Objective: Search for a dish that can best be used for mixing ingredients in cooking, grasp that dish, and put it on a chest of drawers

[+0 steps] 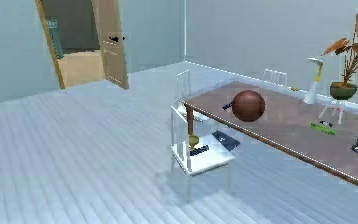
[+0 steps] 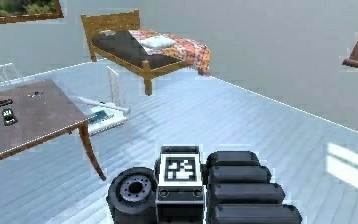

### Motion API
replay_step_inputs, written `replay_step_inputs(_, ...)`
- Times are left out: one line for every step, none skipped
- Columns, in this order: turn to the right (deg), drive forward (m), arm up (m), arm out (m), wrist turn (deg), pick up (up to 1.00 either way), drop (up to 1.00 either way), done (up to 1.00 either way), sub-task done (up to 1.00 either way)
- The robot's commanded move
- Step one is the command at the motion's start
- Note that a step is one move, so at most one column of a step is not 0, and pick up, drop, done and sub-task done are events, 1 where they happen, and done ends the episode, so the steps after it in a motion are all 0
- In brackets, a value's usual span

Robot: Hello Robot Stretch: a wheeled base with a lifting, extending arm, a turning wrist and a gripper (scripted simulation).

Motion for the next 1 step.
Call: replay_step_inputs(-45.0, 0.0, 0.0, 0.0, 0.0, 0.0, 0.0, 0.0, 0.0)
